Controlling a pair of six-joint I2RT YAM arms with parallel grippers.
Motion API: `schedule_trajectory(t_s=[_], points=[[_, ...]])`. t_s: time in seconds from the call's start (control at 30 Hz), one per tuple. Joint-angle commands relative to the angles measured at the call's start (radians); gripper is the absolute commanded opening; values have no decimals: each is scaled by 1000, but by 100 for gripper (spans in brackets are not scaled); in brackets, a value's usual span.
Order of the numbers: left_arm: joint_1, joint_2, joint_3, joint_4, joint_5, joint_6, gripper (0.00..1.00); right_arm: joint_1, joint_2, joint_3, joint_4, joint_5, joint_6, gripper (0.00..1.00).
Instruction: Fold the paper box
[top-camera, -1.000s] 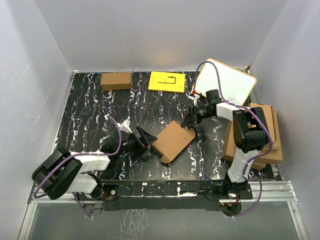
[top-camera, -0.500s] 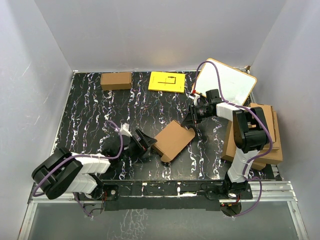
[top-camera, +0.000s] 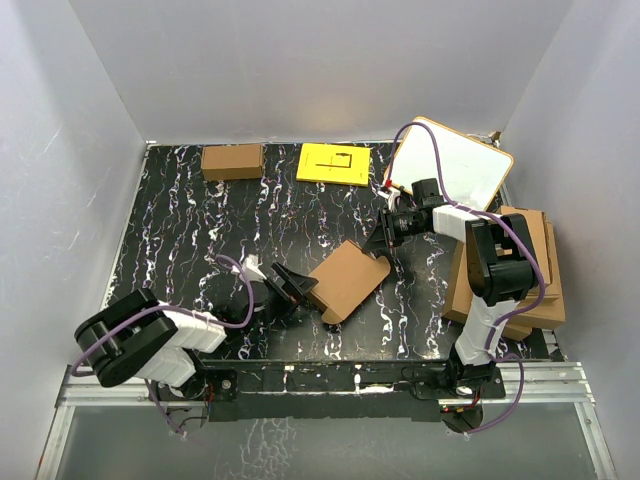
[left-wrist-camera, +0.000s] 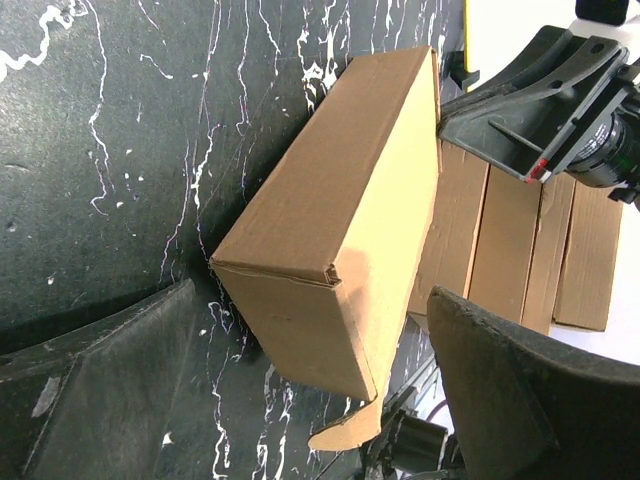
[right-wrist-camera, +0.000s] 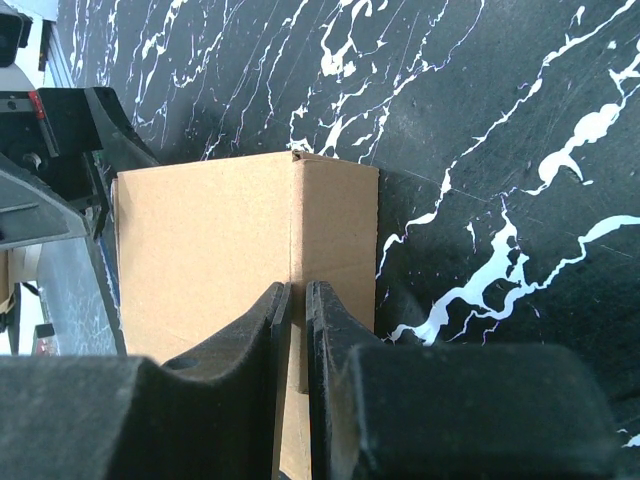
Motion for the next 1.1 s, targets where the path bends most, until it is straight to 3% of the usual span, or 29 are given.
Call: schedule_trajectory(t_s=[0.0,0.33,0.5,0.63,0.87,1.07], points=[[-29,25,5,50,-97,-52,97,-6,27,-15,41,53,-5,15],[-60,147,36,184,-137,-96,97,-6,30,-16,41,49,-7,15],[-74,196,39,271,-163,-116,92,-6,33,-16,41,44,-6,15],[-80,182,56,239,-167,-107,86,-6,25,-13,38,27,-15,18],[-80,105,60,120,-187,-109,68,-9,-37,-3,29,6,-41,36],[-80,42,70,26,-198,-96,59,-23,-97,14,-9,-3,-90,54]])
